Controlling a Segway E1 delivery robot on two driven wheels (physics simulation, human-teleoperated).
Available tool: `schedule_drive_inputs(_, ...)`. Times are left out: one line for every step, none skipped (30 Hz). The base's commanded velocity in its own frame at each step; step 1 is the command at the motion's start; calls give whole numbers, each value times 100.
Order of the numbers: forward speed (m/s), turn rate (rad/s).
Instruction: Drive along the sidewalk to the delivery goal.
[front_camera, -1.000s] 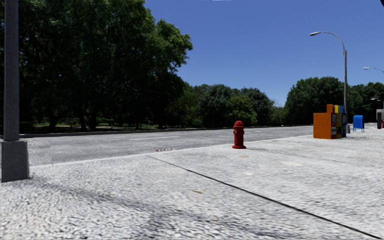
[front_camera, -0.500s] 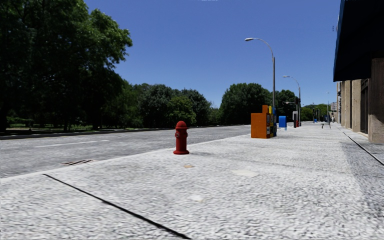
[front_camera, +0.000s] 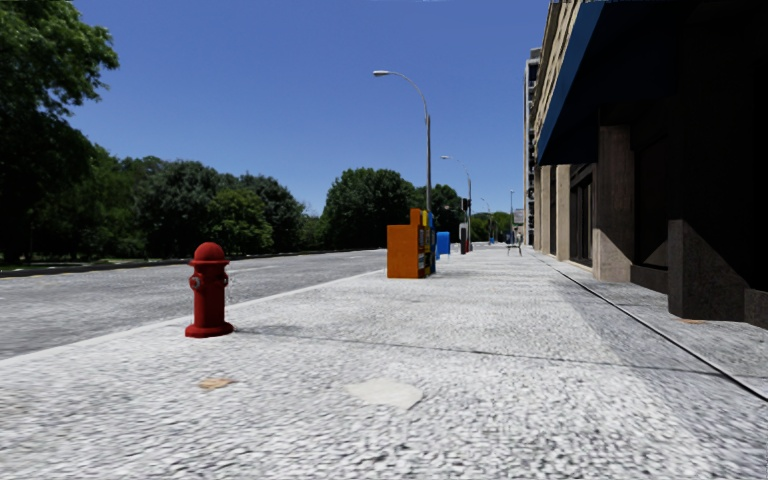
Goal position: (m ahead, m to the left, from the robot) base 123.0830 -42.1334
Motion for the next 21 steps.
schedule_drive_inputs(200, -69)
schedule_drive_inputs(200, -69)
schedule_drive_inputs(200, -69)
schedule_drive_inputs(200, -69)
schedule_drive_inputs(200, -69)
schedule_drive_inputs(200, -69)
schedule_drive_inputs(200, -69)
schedule_drive_inputs(200, -69)
schedule_drive_inputs(200, -69)
schedule_drive_inputs(200, -69)
schedule_drive_inputs(200, -64)
schedule_drive_inputs(200, -56)
schedule_drive_inputs(200, -10)
schedule_drive_inputs(200, -10)
schedule_drive_inputs(200, 0)
schedule_drive_inputs(200, 0)
schedule_drive_inputs(200, 0)
schedule_drive_inputs(200, 0)
schedule_drive_inputs(200, 0)
schedule_drive_inputs(200, 0)
schedule_drive_inputs(200, 0)
